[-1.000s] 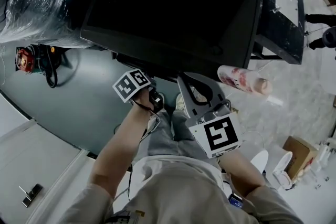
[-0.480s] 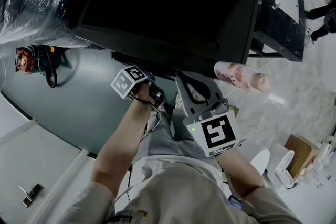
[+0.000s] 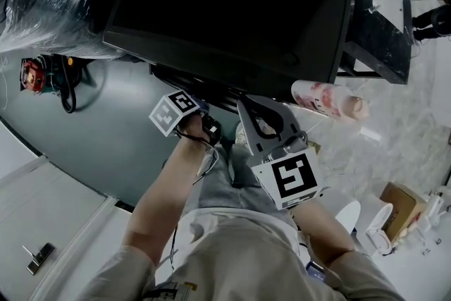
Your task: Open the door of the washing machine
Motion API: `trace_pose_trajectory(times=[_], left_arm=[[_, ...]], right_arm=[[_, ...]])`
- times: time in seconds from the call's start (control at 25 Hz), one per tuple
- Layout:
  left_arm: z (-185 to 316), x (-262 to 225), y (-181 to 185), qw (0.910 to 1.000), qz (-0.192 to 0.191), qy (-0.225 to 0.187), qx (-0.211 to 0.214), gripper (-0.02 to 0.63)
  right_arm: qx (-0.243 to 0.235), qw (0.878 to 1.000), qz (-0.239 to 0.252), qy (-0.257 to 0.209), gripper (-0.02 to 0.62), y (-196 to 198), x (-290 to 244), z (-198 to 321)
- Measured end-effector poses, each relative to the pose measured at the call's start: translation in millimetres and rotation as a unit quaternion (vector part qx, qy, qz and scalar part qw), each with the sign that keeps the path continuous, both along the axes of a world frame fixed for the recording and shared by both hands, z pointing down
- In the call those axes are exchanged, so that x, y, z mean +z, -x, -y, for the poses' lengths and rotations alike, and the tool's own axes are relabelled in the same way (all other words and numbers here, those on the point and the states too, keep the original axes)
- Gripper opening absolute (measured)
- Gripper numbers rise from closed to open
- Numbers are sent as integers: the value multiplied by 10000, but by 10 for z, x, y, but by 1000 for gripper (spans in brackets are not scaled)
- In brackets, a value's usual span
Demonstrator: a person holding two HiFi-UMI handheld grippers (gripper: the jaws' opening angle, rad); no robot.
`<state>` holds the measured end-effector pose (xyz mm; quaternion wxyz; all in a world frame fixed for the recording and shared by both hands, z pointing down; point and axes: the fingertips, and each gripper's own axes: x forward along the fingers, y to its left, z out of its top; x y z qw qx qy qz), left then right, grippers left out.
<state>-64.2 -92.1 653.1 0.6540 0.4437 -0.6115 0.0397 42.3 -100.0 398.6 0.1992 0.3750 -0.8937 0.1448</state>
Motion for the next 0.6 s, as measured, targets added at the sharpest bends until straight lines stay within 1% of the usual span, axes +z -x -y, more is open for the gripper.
trace_pose_trajectory(times=[0.08,0.2,0.36,0.6], left_arm=[[-46,43,13,9999,-74,-22,99,187],[-163,0,77,9993,98,39,368,187],[-325,-9,158,9973,277,-24,684,187],[-602,-2,346,9941,504,-77,955,169]], right_arm=[[-67,10000,-24,21,28,46,25,-20],[-161,9998,-42,48,28,121,51,-63],[-260,9996,-65,77,28,210,80,-133],[-479,9987,-118,144,28,377,143,-289]])
